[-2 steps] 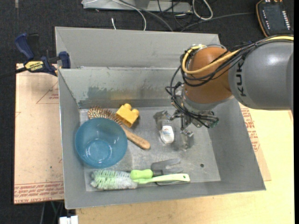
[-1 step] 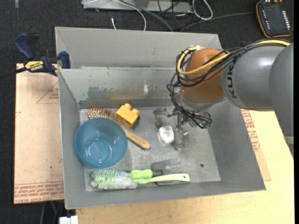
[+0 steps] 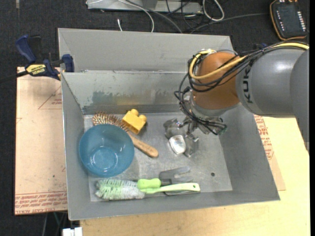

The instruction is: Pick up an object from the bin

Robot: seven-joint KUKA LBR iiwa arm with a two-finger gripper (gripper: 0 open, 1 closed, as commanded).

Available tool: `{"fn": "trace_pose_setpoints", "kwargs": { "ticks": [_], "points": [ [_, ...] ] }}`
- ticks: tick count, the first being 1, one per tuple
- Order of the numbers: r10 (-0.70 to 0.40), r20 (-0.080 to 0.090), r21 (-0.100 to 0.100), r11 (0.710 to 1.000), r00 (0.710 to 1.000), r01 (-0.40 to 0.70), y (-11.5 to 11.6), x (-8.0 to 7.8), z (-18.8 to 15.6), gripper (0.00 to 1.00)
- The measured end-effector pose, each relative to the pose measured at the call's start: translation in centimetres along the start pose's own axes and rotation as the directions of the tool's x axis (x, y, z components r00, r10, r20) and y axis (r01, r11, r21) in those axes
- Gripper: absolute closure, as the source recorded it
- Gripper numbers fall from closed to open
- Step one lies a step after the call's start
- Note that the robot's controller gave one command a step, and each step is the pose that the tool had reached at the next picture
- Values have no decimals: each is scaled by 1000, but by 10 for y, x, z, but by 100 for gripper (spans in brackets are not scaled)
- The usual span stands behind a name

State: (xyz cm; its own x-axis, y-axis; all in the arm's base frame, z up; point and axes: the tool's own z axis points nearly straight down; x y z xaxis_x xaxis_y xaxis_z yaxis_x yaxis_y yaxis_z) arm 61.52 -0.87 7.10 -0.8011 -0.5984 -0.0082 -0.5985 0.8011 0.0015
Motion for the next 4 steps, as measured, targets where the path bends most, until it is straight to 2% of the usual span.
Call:
{"fn": "trace_pose_setpoints", "kwargs": {
  "ticks": [1, 3, 4],
  "points": [
    [0, 0, 0, 1000, 1000, 0, 0, 0, 0, 100],
    [1, 1, 0, 1000, 1000, -1, 0, 0, -28, 100],
    [3, -5, -6, 1000, 1000, -3, 2, 1, -64, 100]
  ]
}}
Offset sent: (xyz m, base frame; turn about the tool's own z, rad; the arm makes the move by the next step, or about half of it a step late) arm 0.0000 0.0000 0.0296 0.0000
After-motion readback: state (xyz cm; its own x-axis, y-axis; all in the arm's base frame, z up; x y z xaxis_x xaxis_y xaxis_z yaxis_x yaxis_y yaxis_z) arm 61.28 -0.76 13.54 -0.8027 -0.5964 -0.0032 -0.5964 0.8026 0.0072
